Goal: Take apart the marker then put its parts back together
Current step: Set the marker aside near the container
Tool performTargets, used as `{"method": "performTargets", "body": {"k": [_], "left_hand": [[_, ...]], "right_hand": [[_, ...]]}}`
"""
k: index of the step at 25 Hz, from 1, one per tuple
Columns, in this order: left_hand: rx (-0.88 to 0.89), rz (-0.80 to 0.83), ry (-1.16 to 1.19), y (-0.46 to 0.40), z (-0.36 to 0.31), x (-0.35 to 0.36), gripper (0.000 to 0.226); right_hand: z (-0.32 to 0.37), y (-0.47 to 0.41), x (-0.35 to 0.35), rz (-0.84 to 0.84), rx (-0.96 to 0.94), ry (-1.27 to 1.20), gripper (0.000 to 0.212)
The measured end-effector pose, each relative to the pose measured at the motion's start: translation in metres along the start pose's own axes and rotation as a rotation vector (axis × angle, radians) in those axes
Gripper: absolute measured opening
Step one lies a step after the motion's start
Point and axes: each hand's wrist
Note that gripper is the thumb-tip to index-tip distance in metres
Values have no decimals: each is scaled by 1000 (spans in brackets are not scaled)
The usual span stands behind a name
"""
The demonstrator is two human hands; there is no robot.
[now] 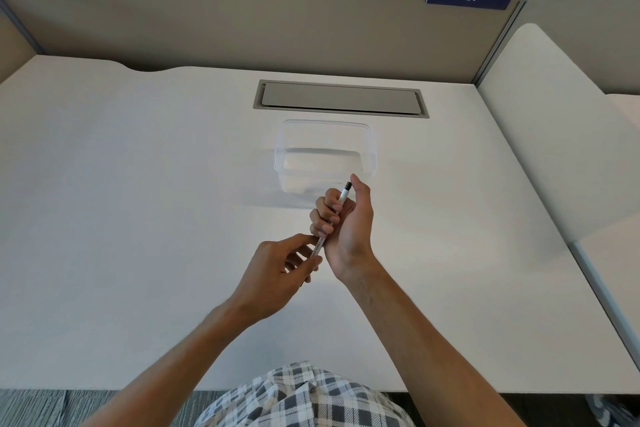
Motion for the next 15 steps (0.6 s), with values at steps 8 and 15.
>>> {"method": "performTargets", "body": {"k": [8, 15], "left_hand": [[29, 58, -163, -1, 6, -2, 12], [140, 37, -703, 5, 40, -14, 38]], "right_hand": [[-5, -2, -1, 32, -1, 77, 59], [-13, -13, -12, -38, -187, 268, 49]]}}
Point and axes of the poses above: each hand's wrist, its own y-axis away from the middle knuckle, its own x-axis out of the palm, z = x × y, and after that the axes turned 2 degrees about z, right-handed
